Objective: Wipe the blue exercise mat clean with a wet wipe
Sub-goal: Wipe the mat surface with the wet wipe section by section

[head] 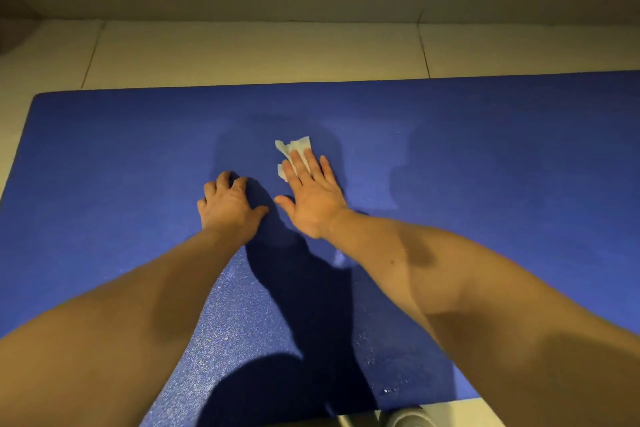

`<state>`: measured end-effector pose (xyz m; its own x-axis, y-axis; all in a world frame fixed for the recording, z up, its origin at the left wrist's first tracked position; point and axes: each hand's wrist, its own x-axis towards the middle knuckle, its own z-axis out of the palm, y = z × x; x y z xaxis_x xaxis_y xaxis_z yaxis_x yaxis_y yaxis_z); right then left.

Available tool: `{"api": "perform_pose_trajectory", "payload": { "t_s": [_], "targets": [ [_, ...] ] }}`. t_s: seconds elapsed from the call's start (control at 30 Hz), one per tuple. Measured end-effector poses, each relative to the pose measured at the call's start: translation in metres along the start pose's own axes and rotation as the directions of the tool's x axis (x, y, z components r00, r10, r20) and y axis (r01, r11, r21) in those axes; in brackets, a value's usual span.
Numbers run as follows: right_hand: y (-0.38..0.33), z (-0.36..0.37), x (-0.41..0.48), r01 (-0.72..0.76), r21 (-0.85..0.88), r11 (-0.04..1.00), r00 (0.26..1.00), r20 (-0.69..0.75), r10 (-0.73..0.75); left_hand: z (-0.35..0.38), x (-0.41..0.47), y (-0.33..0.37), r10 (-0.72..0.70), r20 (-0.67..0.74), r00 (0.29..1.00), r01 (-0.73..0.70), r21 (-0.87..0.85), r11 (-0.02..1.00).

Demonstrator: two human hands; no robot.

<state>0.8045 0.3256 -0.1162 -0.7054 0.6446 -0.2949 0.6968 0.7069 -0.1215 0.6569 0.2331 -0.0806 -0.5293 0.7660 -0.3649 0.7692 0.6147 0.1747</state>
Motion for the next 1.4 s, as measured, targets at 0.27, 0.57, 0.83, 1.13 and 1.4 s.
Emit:
{"api": "perform_pose_trajectory", "payload": {
  "t_s": [0.27, 0.57, 0.83, 1.13, 1.4],
  "targets": [
    [0.046, 0.006, -0.022, -0.45, 0.072, 0.89, 0.891, -0.038, 0.453, 0.002, -0.014, -0.007, 0.003, 0.027, 1.0, -0.004, 0.042, 0.999],
    [-0.029, 0.014, -0.027, -0.038, 0.05, 0.998, 0.999, -0.018, 0.039, 0.005, -0.029, -0.014, -0.009, 0.007, 1.0, 0.009, 0.004, 1.0],
    [0.056, 0.018, -0.05, -0.383, 0.075, 0.921, 0.914, -0.116, 0.39, 0.005, -0.032, -0.014, -0.02, 0.037, 0.999, 0.021, -0.005, 1.0],
    [-0.039, 0.017, -0.051, -0.25, 0.061, 0.966, 0.968, 0.055, 0.247, 0.011, -0.042, -0.02, -0.017, 0.021, 1.0, 0.017, -0.009, 1.0],
    [0.027, 0.024, -0.075, -0.171, -0.014, 0.985, 0.985, -0.033, 0.17, 0.014, -0.05, -0.013, -0.023, 0.034, 0.999, 0.022, 0.01, 1.0]
  ]
}}
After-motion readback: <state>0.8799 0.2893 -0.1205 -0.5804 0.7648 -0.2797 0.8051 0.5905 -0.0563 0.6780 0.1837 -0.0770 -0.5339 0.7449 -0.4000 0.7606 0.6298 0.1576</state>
